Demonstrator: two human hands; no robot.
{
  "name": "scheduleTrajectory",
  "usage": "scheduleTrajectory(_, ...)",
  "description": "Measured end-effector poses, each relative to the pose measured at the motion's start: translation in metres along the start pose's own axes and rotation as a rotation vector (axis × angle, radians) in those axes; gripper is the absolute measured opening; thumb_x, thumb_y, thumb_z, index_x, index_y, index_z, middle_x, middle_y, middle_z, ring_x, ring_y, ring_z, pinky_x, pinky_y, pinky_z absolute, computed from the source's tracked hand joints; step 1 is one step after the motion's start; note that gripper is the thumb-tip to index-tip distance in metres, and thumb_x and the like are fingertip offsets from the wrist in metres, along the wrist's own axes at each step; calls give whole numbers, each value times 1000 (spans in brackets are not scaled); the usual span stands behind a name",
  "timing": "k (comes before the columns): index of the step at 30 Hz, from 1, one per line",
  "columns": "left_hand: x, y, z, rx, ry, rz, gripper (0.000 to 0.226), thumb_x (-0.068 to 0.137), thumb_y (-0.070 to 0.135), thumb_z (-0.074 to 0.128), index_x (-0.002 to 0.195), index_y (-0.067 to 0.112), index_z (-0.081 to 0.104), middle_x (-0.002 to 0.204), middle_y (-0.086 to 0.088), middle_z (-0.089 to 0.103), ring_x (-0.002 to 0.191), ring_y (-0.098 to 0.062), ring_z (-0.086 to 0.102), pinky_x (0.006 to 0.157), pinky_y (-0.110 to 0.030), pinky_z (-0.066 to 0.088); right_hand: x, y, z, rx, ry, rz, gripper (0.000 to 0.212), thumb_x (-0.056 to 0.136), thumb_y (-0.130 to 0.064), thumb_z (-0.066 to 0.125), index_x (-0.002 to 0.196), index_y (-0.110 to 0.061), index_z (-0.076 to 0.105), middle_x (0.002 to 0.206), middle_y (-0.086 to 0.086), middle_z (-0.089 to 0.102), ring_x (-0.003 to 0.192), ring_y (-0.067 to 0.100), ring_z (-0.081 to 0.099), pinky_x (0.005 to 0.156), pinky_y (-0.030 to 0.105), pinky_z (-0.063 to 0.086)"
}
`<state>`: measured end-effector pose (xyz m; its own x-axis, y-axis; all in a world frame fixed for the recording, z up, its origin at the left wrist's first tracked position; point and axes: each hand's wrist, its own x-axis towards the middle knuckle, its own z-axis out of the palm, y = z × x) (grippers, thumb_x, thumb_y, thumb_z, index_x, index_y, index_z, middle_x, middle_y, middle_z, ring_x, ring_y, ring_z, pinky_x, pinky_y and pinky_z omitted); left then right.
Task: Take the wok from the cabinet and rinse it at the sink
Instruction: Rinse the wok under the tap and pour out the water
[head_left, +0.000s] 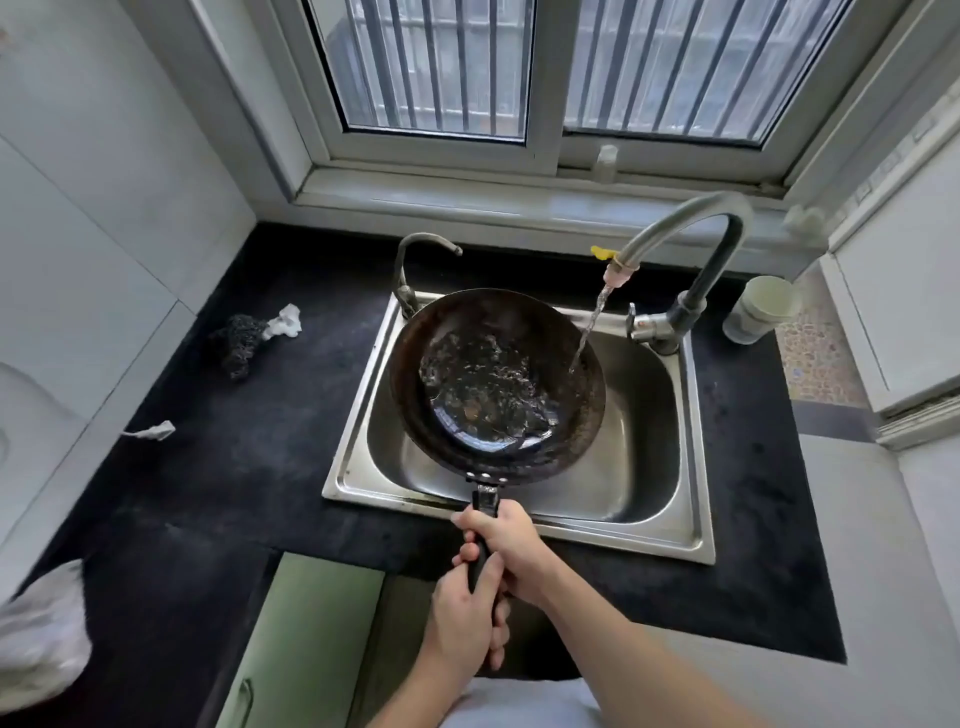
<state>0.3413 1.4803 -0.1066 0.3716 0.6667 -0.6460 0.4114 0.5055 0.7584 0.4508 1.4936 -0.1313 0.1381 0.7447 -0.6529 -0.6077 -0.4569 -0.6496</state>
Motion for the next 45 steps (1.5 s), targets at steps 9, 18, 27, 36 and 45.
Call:
scheduleTrajectory(9,1,-13,2,45,-54,-31,37,97,33,51,75,4,56,51,-6,51,34,-20,43,37,-26,38,-7,14,-8,52,75,35,29,92,1,62,66,-8,53,55,2,47,42,12,47,55,32,55)
scheduleTrajectory(18,4,-2,-3,78,100,18,35,97,32,52,74,7,54,50,-4,50,33,-20,43,36,-26,37,9,-2,8,1,-29,65,30,91,2,61,67,-10,48,54,1,45,41,11,45,55,33,55)
scheduleTrajectory(27,1,-4,-9,82,73,-1,38,98,33,50,72,6,56,49,-3,52,35,-18,45,38,-27,38,6,3,10,-58,-24,50,26,90,-4,65,69,-9,51,57,4,46,44,13,48,60,35,56)
scheduleTrajectory(36,5,-7,1,30,-24,-60,40,97,35,52,69,6,53,49,-6,50,33,-19,42,38,-24,37,0,7,-9,-85,84,99,34,91,-7,66,59,-9,53,50,7,52,45,19,56,59,34,56)
scheduleTrajectory(45,9,10,-7,8,-1,-16,35,98,30,51,73,6,50,47,-5,48,31,-19,40,35,-25,36,5,-12,7,-89,72,45,33,90,-3,64,62,-7,48,48,4,47,42,16,51,57,34,55)
